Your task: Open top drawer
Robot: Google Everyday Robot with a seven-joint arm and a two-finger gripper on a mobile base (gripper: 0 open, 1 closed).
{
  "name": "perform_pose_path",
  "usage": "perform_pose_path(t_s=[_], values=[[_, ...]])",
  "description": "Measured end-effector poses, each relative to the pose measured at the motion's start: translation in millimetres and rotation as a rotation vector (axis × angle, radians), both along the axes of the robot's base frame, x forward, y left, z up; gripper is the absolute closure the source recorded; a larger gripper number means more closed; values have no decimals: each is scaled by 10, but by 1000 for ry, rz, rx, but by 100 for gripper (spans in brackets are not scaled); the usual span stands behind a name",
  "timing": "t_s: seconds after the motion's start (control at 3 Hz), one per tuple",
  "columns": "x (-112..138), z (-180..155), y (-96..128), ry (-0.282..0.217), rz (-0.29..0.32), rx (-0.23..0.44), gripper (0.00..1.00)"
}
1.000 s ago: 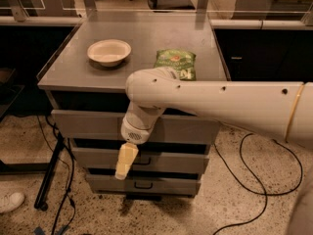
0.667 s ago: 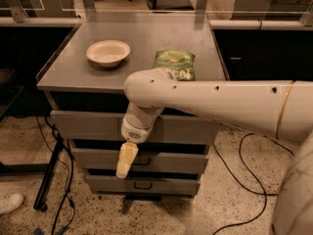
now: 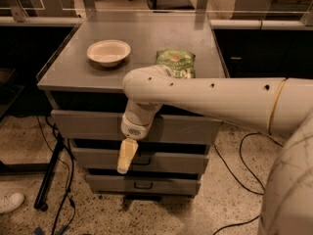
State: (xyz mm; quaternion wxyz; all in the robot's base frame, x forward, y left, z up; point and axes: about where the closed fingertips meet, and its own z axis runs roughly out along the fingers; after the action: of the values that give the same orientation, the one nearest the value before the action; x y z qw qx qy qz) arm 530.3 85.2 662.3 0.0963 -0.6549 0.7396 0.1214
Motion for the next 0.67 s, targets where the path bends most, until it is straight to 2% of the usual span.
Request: perform_pose_path(t_s=[0.67], values=[[85,-237,52,39,15,-22,0]])
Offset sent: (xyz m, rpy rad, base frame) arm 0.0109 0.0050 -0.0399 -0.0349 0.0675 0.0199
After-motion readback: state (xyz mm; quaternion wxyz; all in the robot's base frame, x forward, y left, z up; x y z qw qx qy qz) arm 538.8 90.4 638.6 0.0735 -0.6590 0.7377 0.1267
